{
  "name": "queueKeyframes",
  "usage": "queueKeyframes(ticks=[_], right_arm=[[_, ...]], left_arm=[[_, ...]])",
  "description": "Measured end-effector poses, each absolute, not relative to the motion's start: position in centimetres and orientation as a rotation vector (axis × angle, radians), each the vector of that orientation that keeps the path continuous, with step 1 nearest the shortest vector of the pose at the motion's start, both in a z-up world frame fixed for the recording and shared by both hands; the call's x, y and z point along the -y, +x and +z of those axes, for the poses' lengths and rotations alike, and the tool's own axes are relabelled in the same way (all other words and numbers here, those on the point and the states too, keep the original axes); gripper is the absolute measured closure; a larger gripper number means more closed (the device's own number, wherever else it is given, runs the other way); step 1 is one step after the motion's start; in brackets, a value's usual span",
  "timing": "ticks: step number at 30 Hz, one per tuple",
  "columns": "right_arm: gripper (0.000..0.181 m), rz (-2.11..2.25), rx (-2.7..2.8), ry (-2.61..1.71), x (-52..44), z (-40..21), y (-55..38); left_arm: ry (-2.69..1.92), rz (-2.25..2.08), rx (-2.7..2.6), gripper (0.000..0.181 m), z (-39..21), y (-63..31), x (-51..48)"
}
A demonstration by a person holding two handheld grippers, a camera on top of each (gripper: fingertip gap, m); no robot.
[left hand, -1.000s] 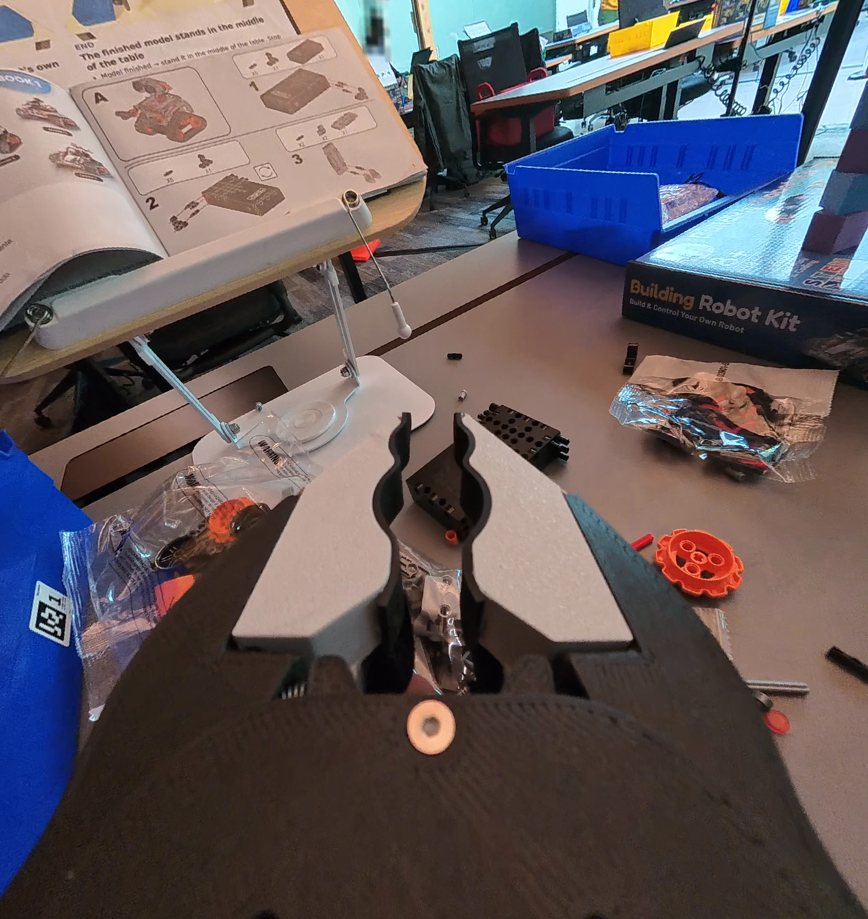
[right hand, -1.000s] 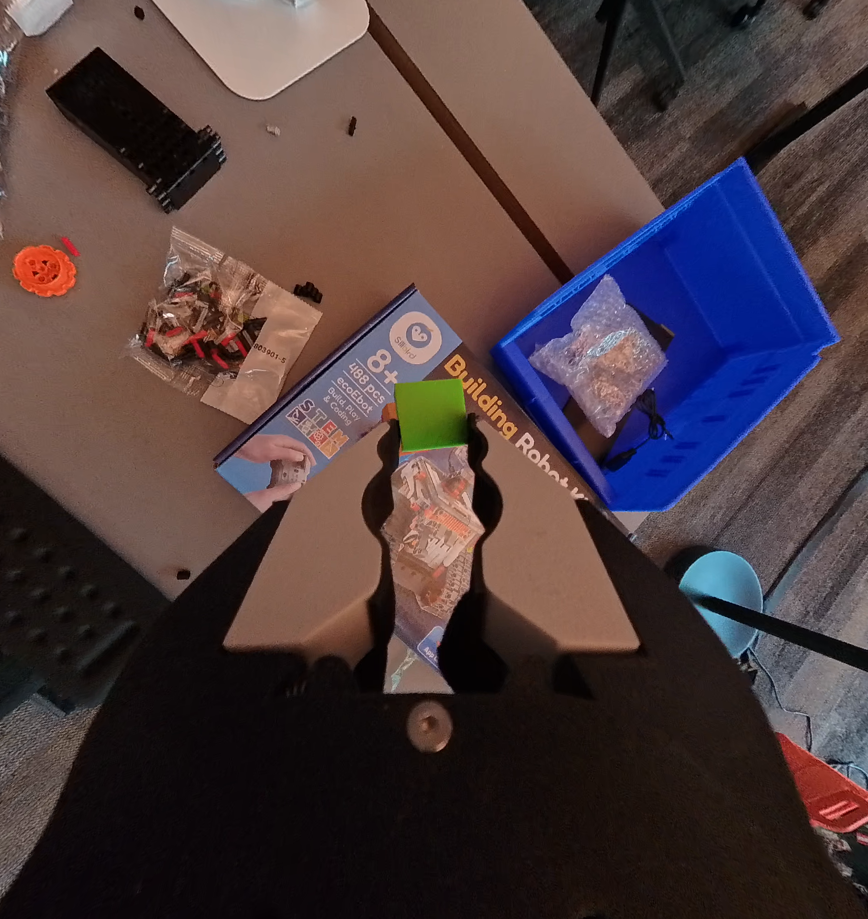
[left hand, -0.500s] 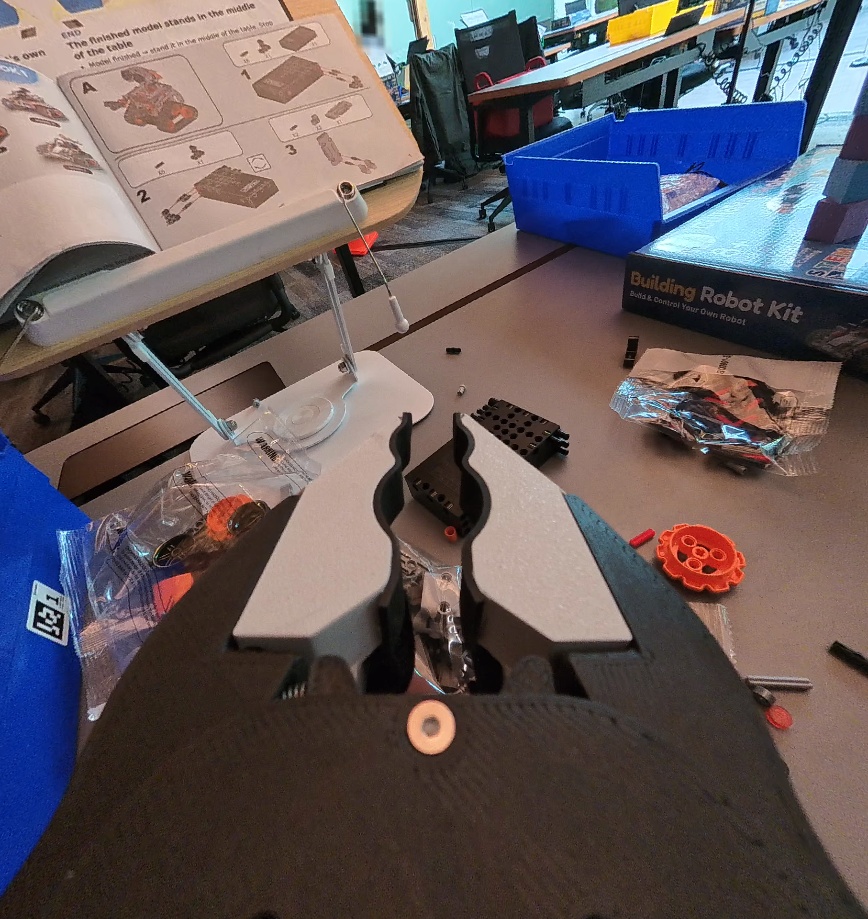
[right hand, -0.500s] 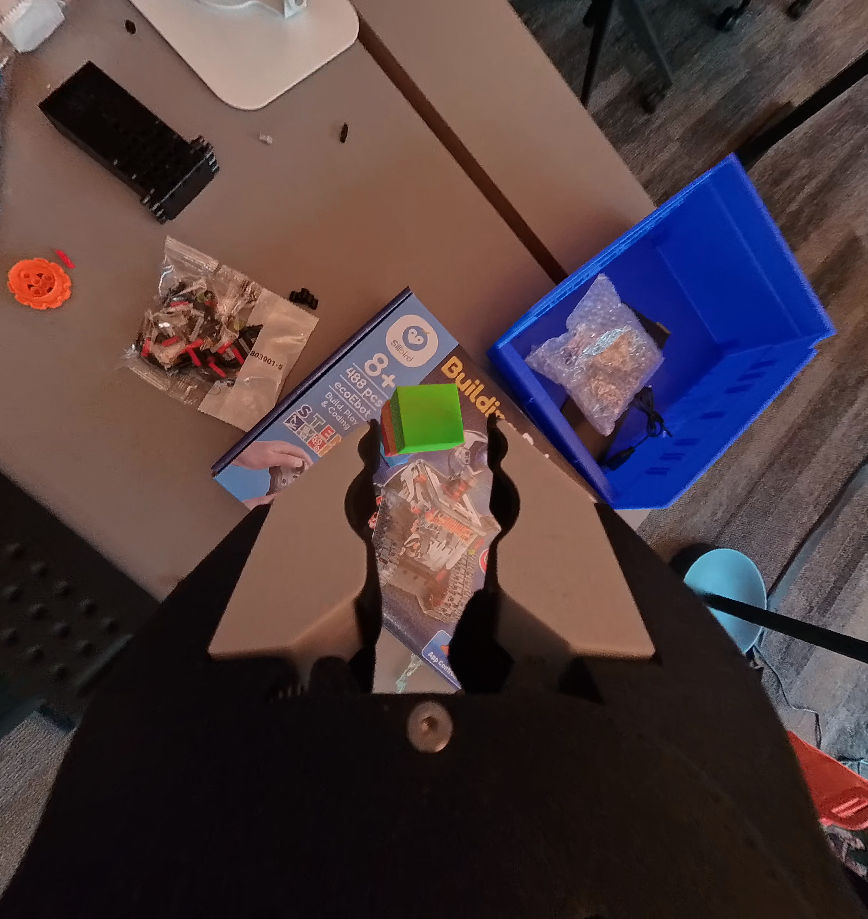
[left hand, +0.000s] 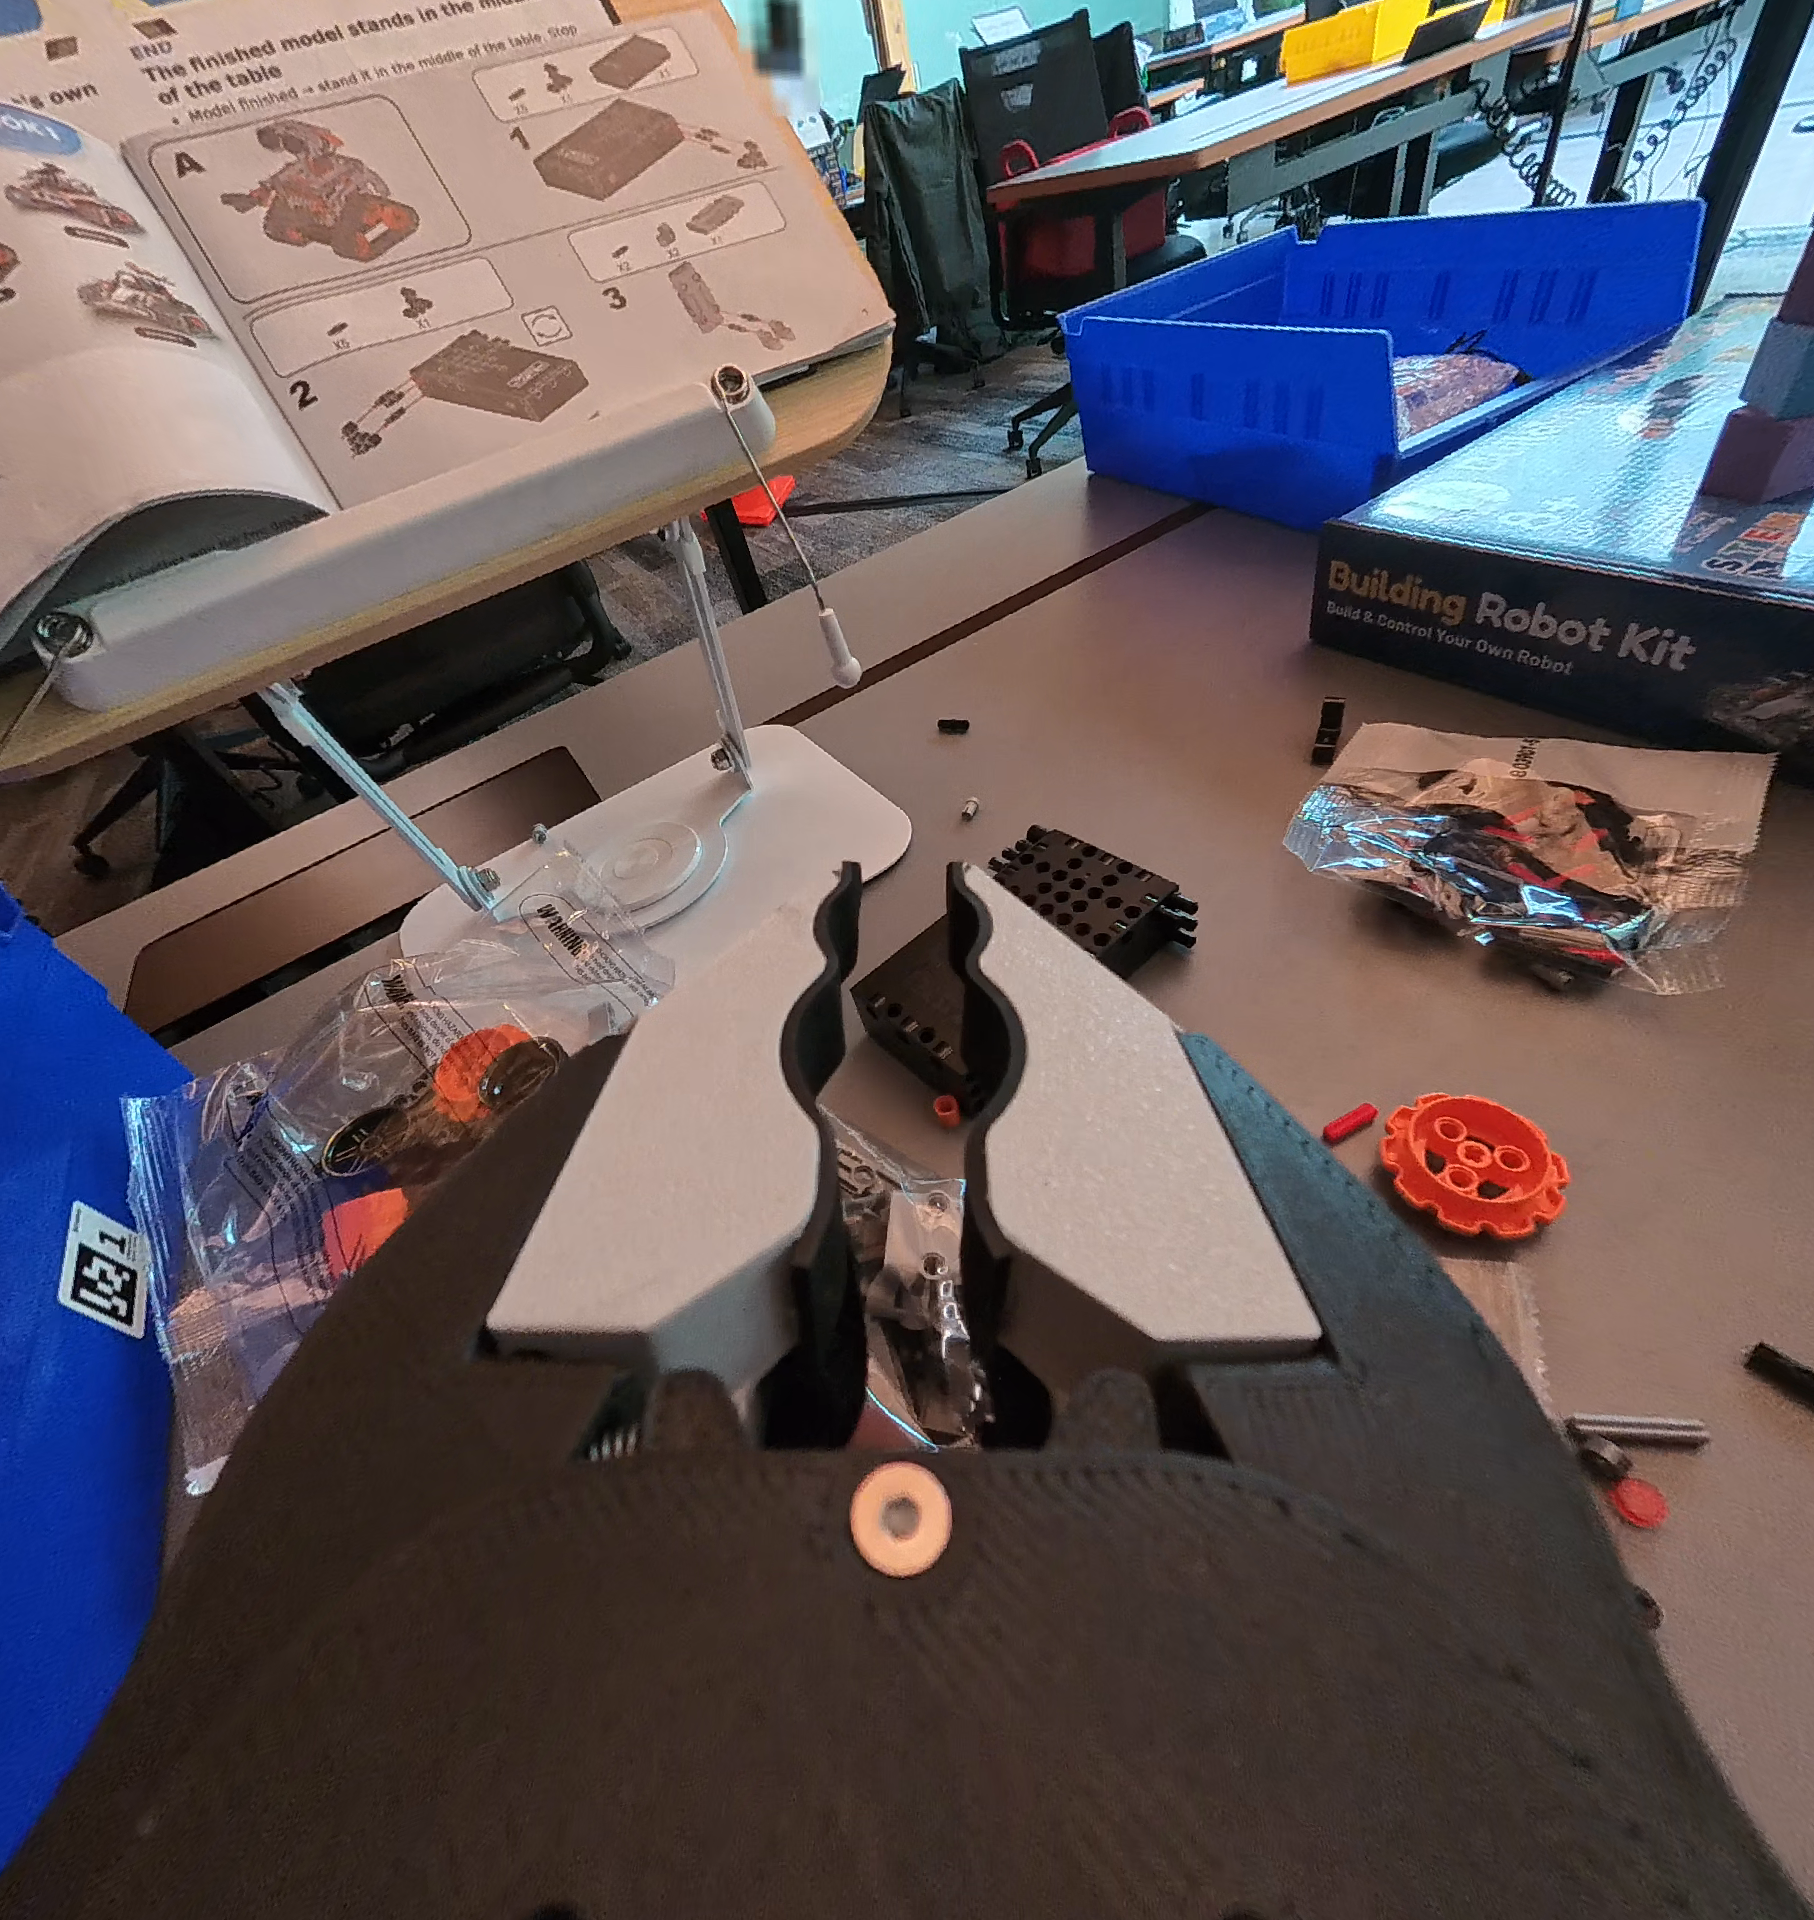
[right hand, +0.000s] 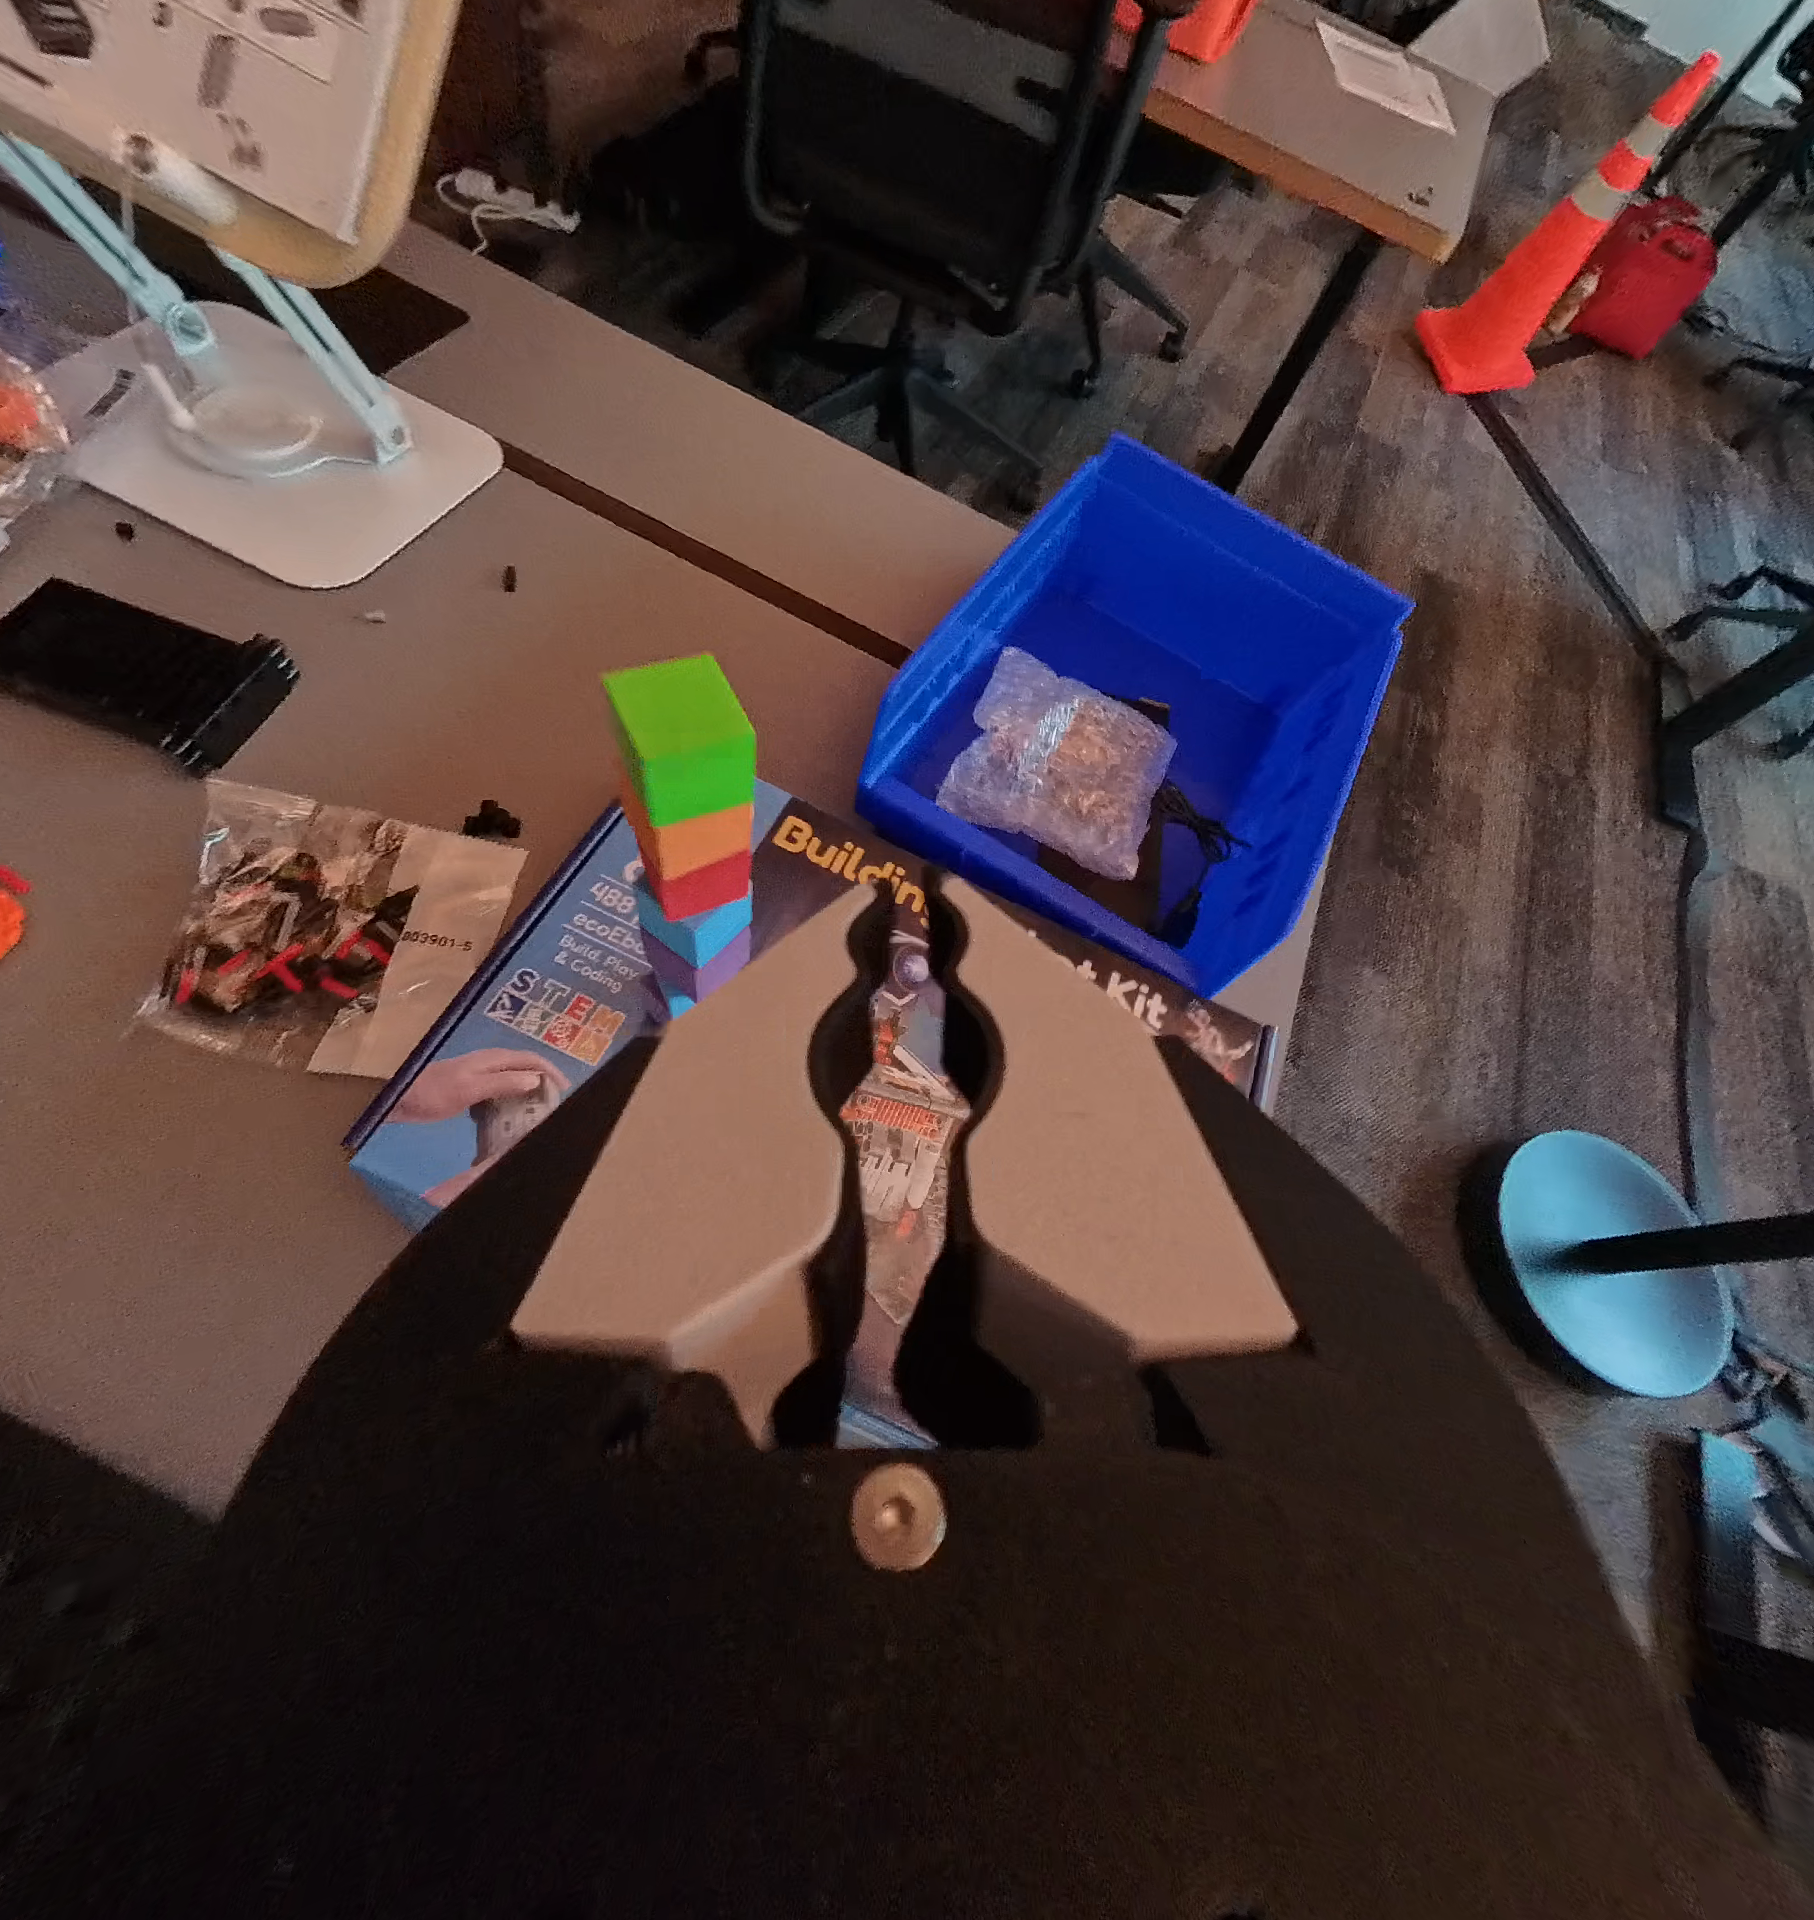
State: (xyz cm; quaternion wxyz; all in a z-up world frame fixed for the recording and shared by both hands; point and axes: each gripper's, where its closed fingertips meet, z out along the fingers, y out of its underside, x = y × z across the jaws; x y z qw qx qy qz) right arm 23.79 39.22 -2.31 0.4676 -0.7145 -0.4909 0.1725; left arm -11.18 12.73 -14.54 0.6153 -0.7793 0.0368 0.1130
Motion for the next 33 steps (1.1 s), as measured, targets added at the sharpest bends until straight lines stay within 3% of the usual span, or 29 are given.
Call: queueKeyframes(ticks=[18,33], right_arm=[[0.181,0.337,0.908,-1.998,-46.2,-18.9,24.4],[0.181,0.301,1.007,-2.052,-44.9,-20.1,21.6]], left_arm=[[-1.833,0.268,-0.072,0.167,-15.6,-11.8,-13.1],[-1.838,0.269,-0.068,0.167,-15.7,-11.9,-13.1]])
